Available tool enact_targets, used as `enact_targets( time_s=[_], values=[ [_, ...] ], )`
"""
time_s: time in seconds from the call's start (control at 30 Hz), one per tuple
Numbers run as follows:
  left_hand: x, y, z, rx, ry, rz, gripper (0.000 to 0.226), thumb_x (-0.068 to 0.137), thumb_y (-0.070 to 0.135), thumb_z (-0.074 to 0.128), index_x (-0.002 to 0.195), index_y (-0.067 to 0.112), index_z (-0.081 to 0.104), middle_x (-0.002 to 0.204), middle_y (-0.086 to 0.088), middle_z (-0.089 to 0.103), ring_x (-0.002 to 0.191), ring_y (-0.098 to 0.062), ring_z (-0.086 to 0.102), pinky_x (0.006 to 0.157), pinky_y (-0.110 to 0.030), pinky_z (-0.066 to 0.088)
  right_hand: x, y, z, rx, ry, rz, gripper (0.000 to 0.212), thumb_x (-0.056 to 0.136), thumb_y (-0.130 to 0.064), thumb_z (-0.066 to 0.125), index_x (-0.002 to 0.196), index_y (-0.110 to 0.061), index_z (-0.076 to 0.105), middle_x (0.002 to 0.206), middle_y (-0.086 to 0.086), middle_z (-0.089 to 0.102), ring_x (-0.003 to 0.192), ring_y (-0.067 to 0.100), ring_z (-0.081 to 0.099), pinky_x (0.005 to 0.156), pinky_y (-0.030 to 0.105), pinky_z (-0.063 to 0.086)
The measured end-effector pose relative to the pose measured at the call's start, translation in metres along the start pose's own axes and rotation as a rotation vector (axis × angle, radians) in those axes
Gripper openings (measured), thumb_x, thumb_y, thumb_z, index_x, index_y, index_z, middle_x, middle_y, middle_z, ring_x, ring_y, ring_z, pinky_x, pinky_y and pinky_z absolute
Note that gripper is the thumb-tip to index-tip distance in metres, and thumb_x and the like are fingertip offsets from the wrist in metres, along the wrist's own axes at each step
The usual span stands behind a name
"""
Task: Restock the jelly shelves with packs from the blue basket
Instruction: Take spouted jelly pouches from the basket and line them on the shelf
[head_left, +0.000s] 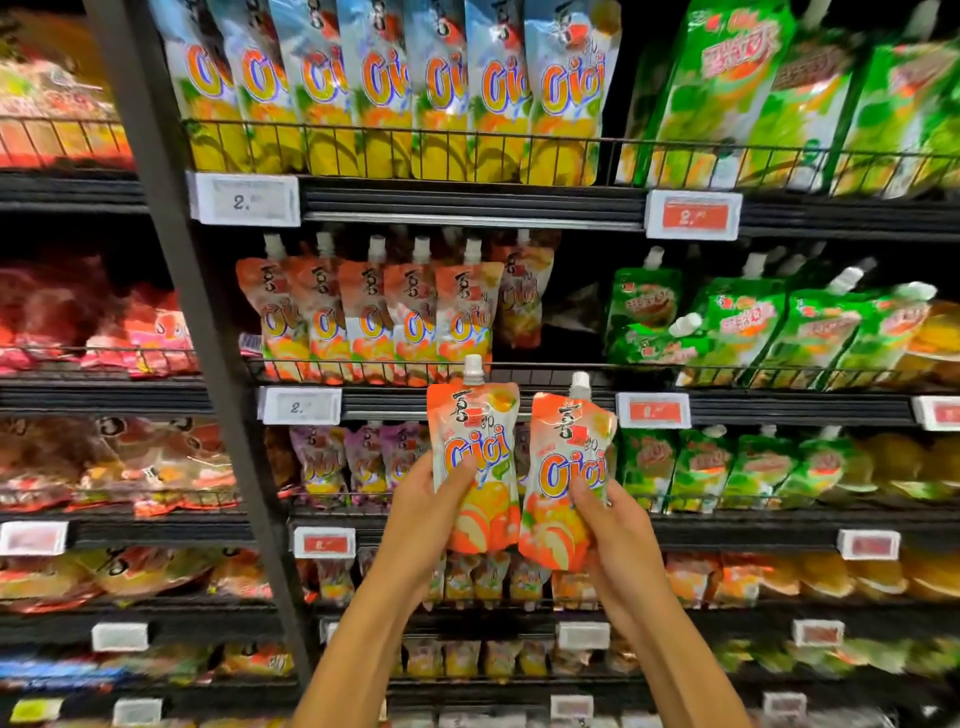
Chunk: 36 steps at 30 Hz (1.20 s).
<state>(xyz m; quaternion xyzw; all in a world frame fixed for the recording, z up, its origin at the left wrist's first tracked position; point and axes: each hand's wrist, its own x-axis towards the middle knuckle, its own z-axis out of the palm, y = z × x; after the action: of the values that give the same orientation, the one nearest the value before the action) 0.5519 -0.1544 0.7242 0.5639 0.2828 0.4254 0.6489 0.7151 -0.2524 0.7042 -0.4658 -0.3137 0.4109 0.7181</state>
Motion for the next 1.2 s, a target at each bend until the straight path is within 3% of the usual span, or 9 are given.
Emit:
enact_targets(
  time_s=[0.23, 0.4, 0.57, 0.67, 0.77, 0.9, 0.97, 1.07, 1.2],
  values=[
    [0.025, 0.041, 0.019, 0.062, 0.093, 0.163, 0.015, 0.085, 0.024, 0.074, 0.100, 0.021, 0.074, 0.092, 0.005, 0.078, 0.081, -0.010, 0.075, 0.061, -0.019, 0.057, 0.004, -0.016, -0.004, -0.107, 0.032, -0.123, 0.043, 0.078, -0.039, 0.073, 0.118, -0.026, 0.068, 0.110, -0.002, 0.075, 0.098, 0.017, 0.072, 0.070, 0.024, 0.059],
    [0.067, 0.077, 0.038, 0.321, 0.351, 0.336, 0.015, 0.077, 0.030, 0.082, 0.085, 0.019, 0.079, 0.081, 0.002, 0.077, 0.079, -0.016, 0.074, 0.070, -0.035, 0.059, 0.012, -0.021, -0.011, -0.151, 0.062, -0.184, 0.051, 0.077, -0.038, 0.073, 0.125, -0.027, 0.062, 0.111, -0.003, 0.074, 0.098, 0.016, 0.072, 0.069, 0.026, 0.059],
    [0.108, 0.093, 0.055, 0.467, 0.508, 0.486, 0.024, 0.073, 0.032, 0.084, 0.093, 0.020, 0.079, 0.083, 0.014, 0.072, 0.070, 0.008, 0.061, 0.060, -0.008, 0.045, 0.017, -0.027, -0.019, -0.094, 0.115, -0.193, 0.054, 0.069, -0.044, 0.077, 0.118, -0.044, 0.056, 0.113, -0.007, 0.073, 0.104, 0.012, 0.070, 0.074, 0.024, 0.057],
    [0.120, 0.088, 0.057, 0.438, 0.503, 0.503, 0.026, 0.073, 0.026, 0.085, 0.097, 0.018, 0.078, 0.085, 0.017, 0.069, 0.073, 0.011, 0.060, 0.064, -0.002, 0.045, 0.022, -0.031, -0.027, -0.079, 0.131, -0.192, 0.078, 0.068, -0.043, 0.078, 0.138, -0.031, 0.047, 0.117, -0.008, 0.072, 0.109, 0.010, 0.067, 0.078, 0.021, 0.056],
    [0.126, 0.081, 0.056, 0.444, 0.519, 0.479, 0.019, 0.073, 0.029, 0.084, 0.089, 0.019, 0.079, 0.084, 0.015, 0.072, 0.073, 0.007, 0.062, 0.070, -0.012, 0.050, 0.024, -0.036, -0.033, -0.070, 0.158, -0.206, 0.081, 0.067, -0.039, 0.080, 0.140, -0.019, 0.051, 0.133, -0.001, 0.063, 0.127, 0.017, 0.056, 0.103, 0.043, 0.049],
    [0.129, 0.072, 0.056, 0.519, 0.508, 0.481, 0.019, 0.071, 0.032, 0.085, 0.066, 0.021, 0.071, 0.055, 0.024, 0.056, 0.047, 0.008, 0.054, 0.054, -0.006, 0.038, 0.023, -0.040, -0.032, -0.079, 0.165, -0.227, 0.082, 0.068, -0.037, 0.081, 0.140, -0.012, 0.051, 0.143, 0.009, 0.054, 0.133, 0.026, 0.049, 0.109, 0.053, 0.041],
    [0.129, 0.066, 0.057, 0.569, 0.480, 0.494, 0.017, 0.072, 0.031, 0.086, 0.067, 0.022, 0.071, 0.053, 0.025, 0.052, 0.048, 0.006, 0.052, 0.051, -0.007, 0.036, 0.024, -0.041, -0.029, -0.114, 0.190, -0.254, 0.081, 0.068, -0.036, 0.081, 0.139, -0.012, 0.052, 0.136, 0.005, 0.059, 0.125, 0.015, 0.058, 0.103, 0.044, 0.050],
    [0.131, 0.059, 0.057, 0.623, 0.461, 0.503, 0.020, 0.073, 0.031, 0.085, 0.080, 0.017, 0.073, 0.067, 0.011, 0.066, 0.060, -0.002, 0.058, 0.056, -0.019, 0.045, 0.024, -0.045, -0.017, -0.212, 0.234, -0.350, 0.075, 0.067, -0.042, 0.079, 0.136, -0.023, 0.055, 0.107, -0.031, 0.059, 0.090, -0.024, 0.057, 0.078, 0.009, 0.048],
    [0.134, 0.059, 0.056, 0.799, 0.454, 0.482, 0.034, 0.083, 0.035, 0.076, 0.089, 0.004, 0.065, 0.079, -0.010, 0.068, 0.075, -0.028, 0.063, 0.063, -0.043, 0.050, 0.034, -0.063, 0.002, -0.404, 0.292, -0.487, 0.025, 0.081, -0.030, 0.075, 0.092, -0.047, 0.060, 0.083, -0.046, 0.062, 0.085, -0.025, 0.057, 0.067, -0.001, 0.044]
  ],
)
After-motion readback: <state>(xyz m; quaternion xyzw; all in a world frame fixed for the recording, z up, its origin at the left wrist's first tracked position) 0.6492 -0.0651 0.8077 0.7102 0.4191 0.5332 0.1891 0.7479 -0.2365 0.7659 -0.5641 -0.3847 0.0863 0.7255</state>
